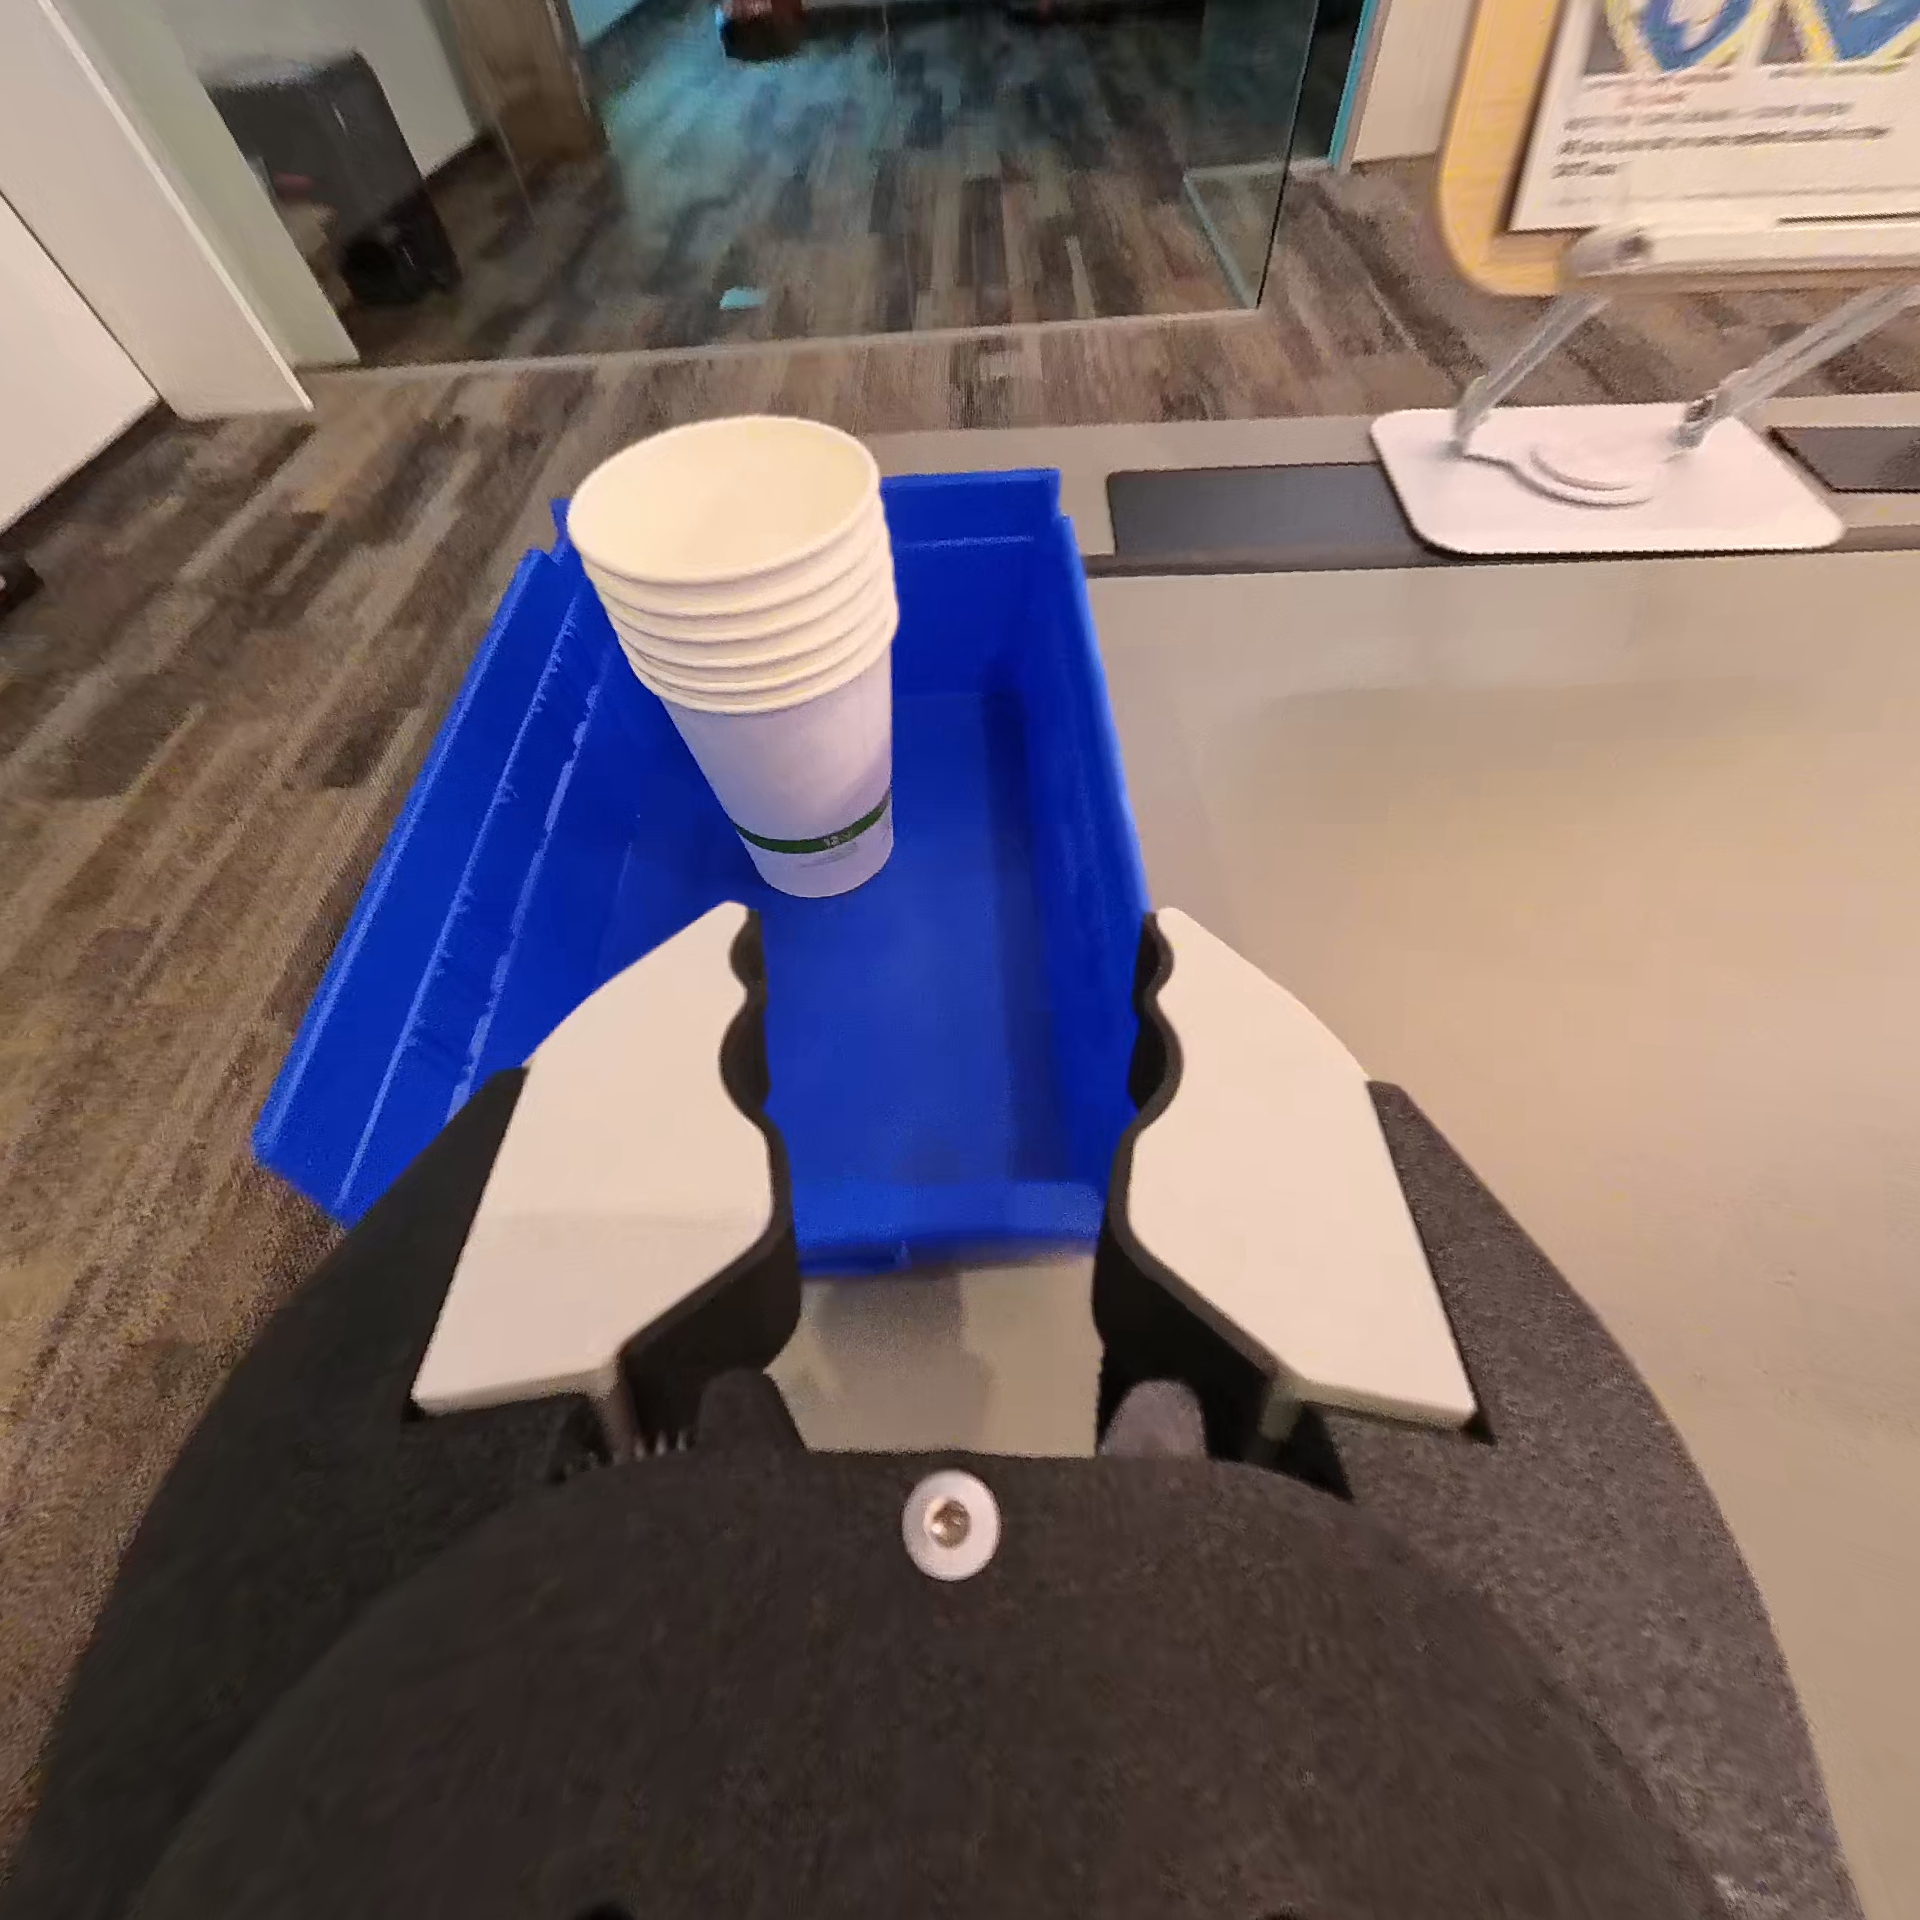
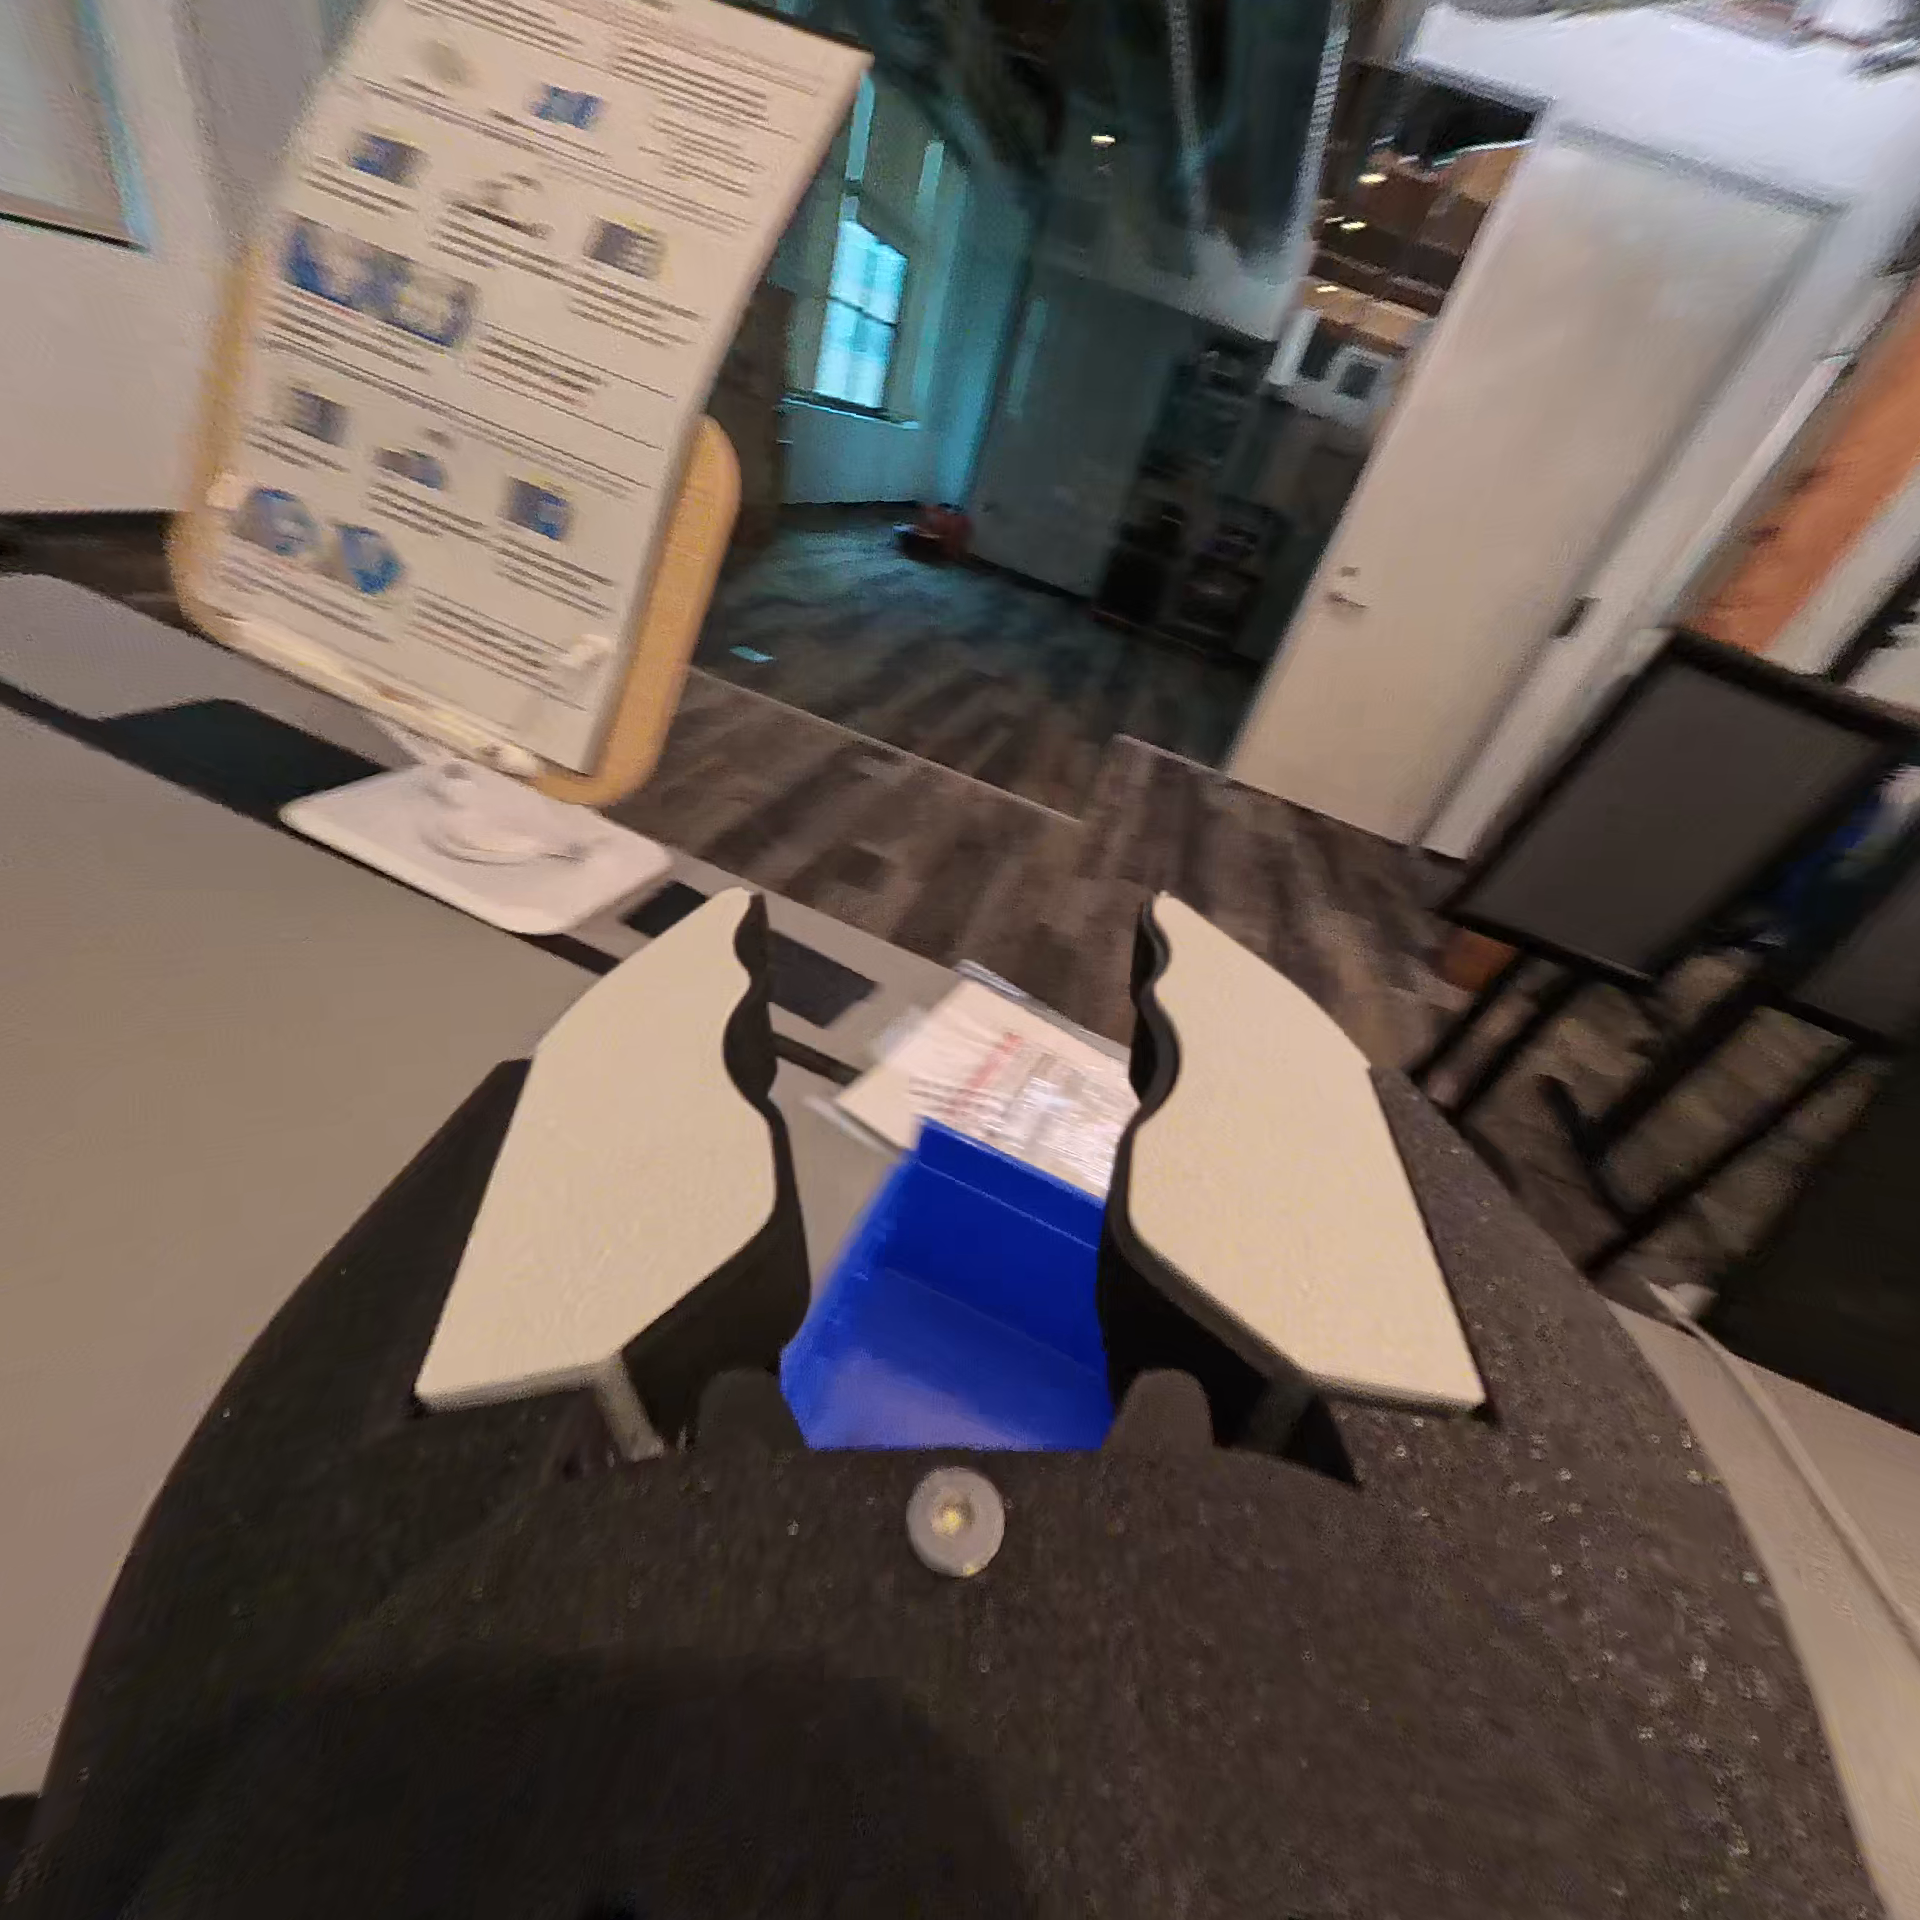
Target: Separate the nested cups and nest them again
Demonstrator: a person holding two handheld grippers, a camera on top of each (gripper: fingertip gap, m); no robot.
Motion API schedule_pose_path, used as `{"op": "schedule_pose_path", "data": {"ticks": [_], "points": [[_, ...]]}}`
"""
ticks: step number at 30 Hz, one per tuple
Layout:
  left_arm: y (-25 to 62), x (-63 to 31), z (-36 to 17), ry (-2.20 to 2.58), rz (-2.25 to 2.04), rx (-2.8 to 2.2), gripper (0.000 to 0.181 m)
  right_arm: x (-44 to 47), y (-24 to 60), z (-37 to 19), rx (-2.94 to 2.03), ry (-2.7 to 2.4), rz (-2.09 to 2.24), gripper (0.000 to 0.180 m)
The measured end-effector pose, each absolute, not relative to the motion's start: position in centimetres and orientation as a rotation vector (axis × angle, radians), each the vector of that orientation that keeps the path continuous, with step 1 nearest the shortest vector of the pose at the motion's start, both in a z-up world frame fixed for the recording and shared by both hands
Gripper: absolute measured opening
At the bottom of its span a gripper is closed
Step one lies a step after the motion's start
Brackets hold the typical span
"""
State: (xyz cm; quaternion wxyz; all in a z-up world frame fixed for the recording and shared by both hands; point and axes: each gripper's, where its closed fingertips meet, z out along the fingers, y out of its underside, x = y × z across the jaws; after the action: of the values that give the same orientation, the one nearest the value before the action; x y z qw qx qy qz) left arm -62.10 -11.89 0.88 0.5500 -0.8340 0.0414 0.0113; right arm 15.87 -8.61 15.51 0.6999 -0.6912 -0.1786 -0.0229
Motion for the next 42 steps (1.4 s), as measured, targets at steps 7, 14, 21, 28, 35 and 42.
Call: {"op": "schedule_pose_path", "data": {"ticks": [7, 14, 21, 28, 35, 42], "points": [[-3.9, -66.2, -3.2, 0.011, 0.094, -2.086, 0.101, 2.9, -7.3, 17.1, -1.539, -0.582, 0.208, 0.074], [0.5, -66.3, -3.9, -0.012, 0.037, -1.982, 0.112, -3.6, -7.2, 19.4, -1.399, -0.642, 0.387, 0.074], [1.6, -66.8, -5.6, -0.019, 0.068, -2.042, 0.116, -3.2, -6.1, 17.8, -1.385, -0.627, 0.455, 0.074], [2.5, -67.2, -7.0, -0.050, 0.059, -2.076, 0.117, -1.3, -4.8, 15.8, -1.437, -0.588, 0.489, 0.073], [3.2, -67.4, -7.8, -0.067, 0.049, -2.075, 0.115, 0.2, -4.7, 15.8, -1.430, -0.546, 0.497, 0.072], [4.1, -67.0, -8.2, -0.054, 0.045, -2.071, 0.115, 0.3, -4.8, 15.7, -1.430, -0.548, 0.491, 0.071]]}}
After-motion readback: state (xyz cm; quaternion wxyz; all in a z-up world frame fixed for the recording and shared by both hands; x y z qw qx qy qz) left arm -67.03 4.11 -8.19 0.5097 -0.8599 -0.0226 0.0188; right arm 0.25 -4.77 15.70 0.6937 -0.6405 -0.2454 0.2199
